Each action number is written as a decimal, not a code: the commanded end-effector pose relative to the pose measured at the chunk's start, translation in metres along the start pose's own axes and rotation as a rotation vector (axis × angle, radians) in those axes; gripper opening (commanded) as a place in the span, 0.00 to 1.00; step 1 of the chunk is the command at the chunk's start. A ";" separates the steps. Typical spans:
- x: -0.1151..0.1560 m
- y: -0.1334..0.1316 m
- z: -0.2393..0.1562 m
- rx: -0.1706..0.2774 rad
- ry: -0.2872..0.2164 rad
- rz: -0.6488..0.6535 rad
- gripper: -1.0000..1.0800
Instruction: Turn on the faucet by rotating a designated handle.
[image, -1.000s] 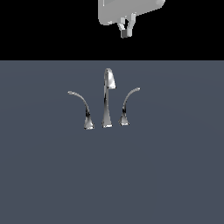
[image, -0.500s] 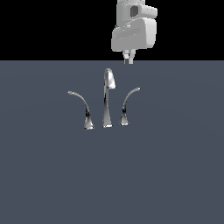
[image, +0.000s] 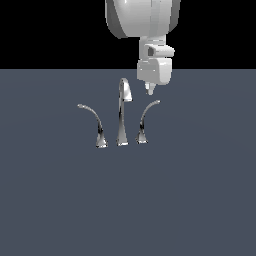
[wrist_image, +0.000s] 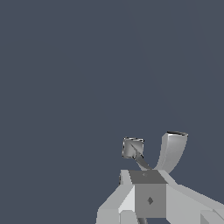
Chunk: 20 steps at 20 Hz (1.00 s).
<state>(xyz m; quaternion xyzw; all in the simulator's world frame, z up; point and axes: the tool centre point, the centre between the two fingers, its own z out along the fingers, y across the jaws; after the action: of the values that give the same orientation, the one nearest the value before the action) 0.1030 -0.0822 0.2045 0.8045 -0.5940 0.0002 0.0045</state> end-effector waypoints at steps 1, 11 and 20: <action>0.005 -0.005 0.013 0.004 -0.002 0.040 0.00; 0.012 -0.011 0.034 0.007 -0.006 0.099 0.00; 0.017 0.008 0.035 0.006 -0.006 0.098 0.00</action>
<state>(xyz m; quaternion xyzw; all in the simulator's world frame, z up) 0.1046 -0.0982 0.1698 0.7745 -0.6326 -0.0003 0.0002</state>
